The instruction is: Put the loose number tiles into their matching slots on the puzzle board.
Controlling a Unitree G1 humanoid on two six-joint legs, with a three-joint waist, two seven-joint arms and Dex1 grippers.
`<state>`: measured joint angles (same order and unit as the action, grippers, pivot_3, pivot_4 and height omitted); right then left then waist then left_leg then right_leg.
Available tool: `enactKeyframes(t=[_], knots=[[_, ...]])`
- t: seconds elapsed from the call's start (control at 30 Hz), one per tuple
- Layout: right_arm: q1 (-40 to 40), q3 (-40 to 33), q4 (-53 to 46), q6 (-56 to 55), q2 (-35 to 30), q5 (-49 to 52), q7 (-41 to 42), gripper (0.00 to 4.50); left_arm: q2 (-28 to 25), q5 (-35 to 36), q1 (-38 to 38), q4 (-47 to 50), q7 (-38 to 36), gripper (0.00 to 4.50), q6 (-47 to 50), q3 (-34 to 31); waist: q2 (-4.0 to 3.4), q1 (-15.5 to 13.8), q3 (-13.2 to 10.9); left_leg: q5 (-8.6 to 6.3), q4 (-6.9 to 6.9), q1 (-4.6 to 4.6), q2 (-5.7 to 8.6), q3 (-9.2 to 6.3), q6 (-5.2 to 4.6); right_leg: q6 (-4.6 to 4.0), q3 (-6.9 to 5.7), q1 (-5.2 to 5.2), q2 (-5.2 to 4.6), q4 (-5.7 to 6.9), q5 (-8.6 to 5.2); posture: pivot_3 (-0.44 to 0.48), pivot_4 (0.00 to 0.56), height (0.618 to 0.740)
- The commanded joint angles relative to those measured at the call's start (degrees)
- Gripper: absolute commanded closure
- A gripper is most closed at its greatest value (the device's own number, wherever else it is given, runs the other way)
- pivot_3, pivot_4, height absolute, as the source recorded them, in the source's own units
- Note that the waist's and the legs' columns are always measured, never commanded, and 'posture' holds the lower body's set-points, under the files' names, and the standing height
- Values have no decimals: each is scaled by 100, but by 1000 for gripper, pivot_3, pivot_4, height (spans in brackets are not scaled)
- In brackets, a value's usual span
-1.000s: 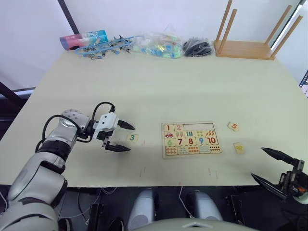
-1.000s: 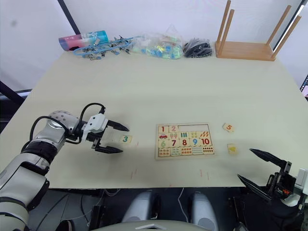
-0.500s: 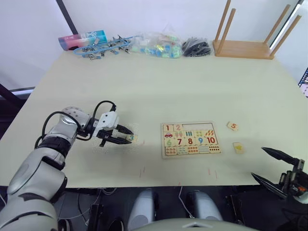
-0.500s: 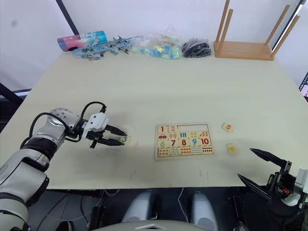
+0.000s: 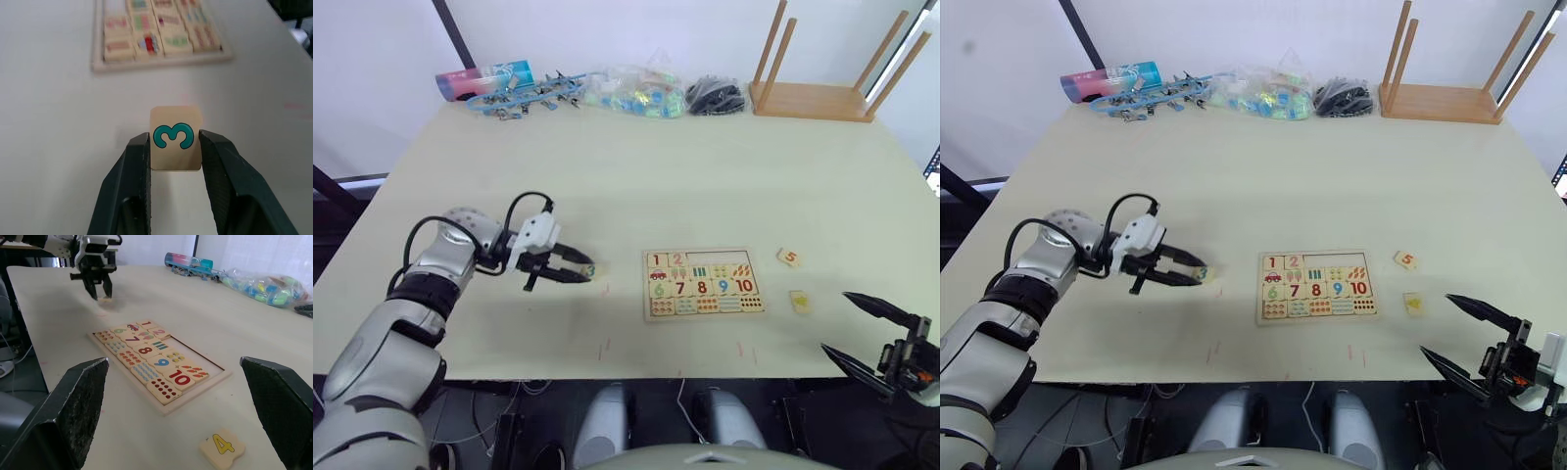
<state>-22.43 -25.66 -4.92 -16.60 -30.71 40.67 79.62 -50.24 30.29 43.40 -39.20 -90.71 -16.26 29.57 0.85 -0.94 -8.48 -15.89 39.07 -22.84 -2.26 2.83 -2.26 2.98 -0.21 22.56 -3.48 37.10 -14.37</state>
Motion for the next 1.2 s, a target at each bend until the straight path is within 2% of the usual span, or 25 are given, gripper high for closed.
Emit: enactKeyframes(t=[0.03,0.13,0.33,0.43,0.7,1.2], knots=[[-17,-64,-177,-34,35,54,-87,0,23,14,15,1202,180,3531,1211,-539,0,4,0,0,0,0,1,1,0,0,1,0,0,0,0,0,150,737],[-11,-71,-202,-19,59,84,-132,0,192,-193,14,1919,557,3531,1912,-728,-1,7,0,0,1,1,3,2,0,6,3,0,1,0,2,0,150,737],[-31,-96,-211,-67,126,64,-248,0,597,-641,173,2607,1063,3531,2726,-787,-2,9,0,0,2,3,8,1,0,6,5,-1,15,2,3,0,150,737],[-134,-139,-195,-115,183,58,-274,0,972,-997,356,2857,1365,3531,3106,-613,-1,5,0,0,2,3,7,0,1,6,6,-1,18,2,3,0,150,737],[-258,-189,-94,-287,284,37,-293,0,1802,-1924,897,2823,1592,3531,3713,-145,-2,18,-1,1,11,3,13,-4,1,7,102,-5,77,0,2,0,150,737],[-566,-194,115,-871,545,26,-158,0,2817,-3391,1729,2450,2018,3531,4684,572,-2,11,-2,0,10,0,17,-4,0,4,125,-1,87,0,-2,0,150,737]])
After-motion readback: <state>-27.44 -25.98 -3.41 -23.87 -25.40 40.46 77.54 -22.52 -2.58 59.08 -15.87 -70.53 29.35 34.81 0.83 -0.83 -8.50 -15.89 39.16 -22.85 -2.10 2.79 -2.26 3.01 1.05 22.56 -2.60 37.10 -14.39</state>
